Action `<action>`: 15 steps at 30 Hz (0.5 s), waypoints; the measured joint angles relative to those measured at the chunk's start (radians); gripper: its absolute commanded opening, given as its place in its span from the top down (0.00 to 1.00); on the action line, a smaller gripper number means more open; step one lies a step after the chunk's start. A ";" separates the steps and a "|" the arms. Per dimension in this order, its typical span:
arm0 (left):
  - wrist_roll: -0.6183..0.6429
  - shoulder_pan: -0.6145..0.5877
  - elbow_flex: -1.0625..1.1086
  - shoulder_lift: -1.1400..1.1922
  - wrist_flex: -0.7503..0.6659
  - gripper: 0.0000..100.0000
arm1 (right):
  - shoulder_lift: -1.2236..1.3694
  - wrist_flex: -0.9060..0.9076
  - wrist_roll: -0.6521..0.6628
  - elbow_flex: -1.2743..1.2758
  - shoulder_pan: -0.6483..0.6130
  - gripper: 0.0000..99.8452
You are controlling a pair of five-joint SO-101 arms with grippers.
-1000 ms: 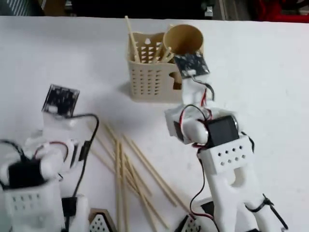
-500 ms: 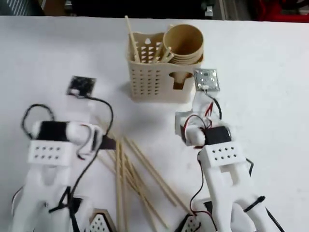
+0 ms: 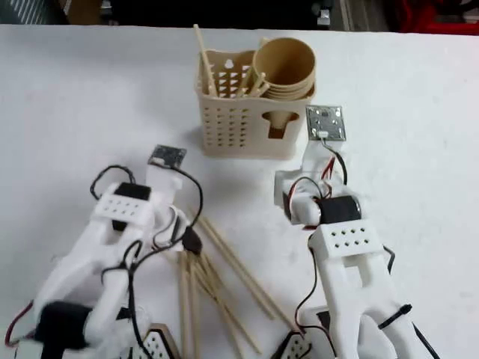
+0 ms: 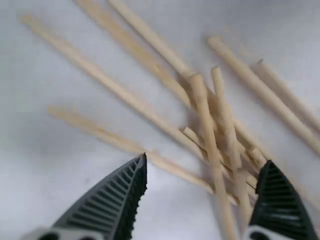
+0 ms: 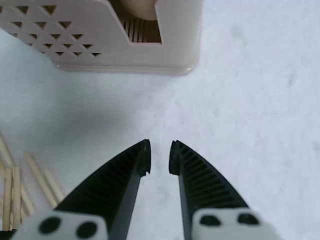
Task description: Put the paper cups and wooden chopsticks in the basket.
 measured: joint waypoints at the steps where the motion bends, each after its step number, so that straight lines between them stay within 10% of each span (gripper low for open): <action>1: 0.000 0.000 -0.009 0.028 0.000 0.66 | 0.000 0.000 0.000 0.000 0.000 0.92; 15: 0.091 0.014 -0.285 0.334 0.002 0.87 | 0.000 0.000 0.000 0.000 0.000 0.92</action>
